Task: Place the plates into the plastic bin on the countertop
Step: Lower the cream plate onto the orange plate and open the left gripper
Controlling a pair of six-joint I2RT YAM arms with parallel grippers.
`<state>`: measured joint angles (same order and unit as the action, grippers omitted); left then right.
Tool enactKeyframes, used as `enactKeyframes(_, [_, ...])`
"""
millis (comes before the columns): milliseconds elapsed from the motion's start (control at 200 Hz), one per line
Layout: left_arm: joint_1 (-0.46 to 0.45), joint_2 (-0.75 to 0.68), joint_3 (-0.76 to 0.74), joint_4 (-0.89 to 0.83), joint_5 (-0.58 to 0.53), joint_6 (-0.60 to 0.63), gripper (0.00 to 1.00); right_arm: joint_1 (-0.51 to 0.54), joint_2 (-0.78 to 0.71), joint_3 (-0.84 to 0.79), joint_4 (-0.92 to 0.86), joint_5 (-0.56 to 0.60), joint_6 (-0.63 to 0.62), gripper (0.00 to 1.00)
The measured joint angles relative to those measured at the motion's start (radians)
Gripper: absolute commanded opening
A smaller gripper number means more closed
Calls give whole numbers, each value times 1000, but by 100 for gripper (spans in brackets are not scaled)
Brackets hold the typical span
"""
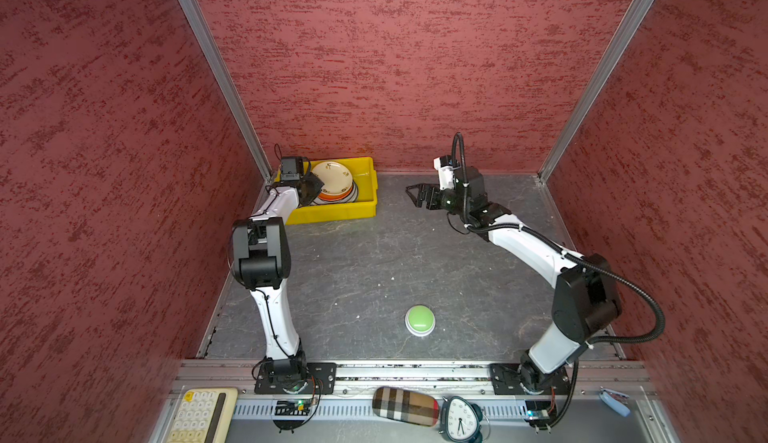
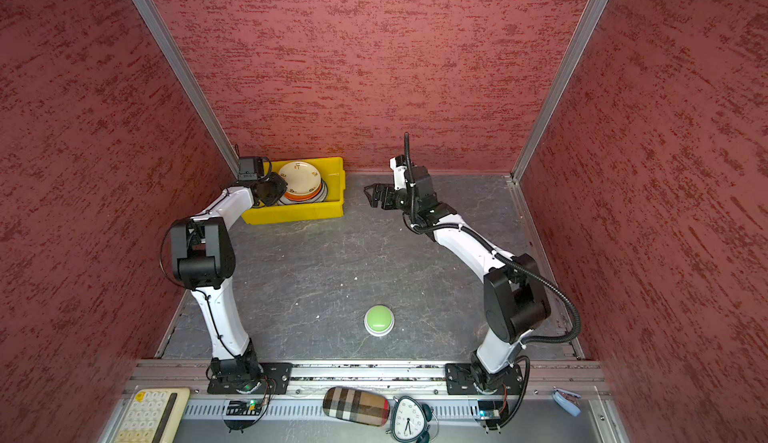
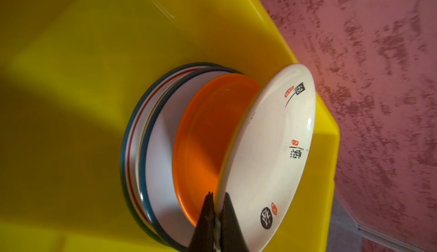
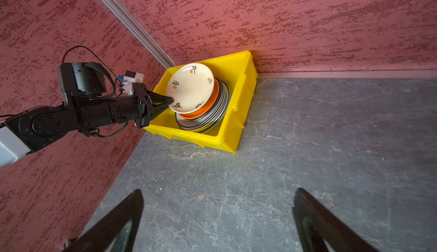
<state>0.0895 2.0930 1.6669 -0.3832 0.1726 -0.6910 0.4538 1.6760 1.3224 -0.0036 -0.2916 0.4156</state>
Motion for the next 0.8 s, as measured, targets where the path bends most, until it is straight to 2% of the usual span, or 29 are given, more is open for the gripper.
enactKeyframes(200, [0,34,29,-29,-22,27,0,-5,-6,-4,-1,0,5,99])
enactKeyframes(251, [2,34,32,-33,-25,32,11,-6,-6,-4,-1,-1,8,99])
enactKeyframes(316, [3,35,37,-42,-26,40,17,-7,-6,-4,0,-1,14,99])
enactKeyframes(381, [3,39,48,-56,-26,55,38,-7,-7,-6,0,-2,19,99])
enactKeyframes(691, [-7,69,125,-103,-32,122,52,-8,-35,-43,-1,-3,48,99])
enactKeyframes(797, [-8,69,125,-116,-32,132,65,-8,-43,-47,-1,-3,56,99])
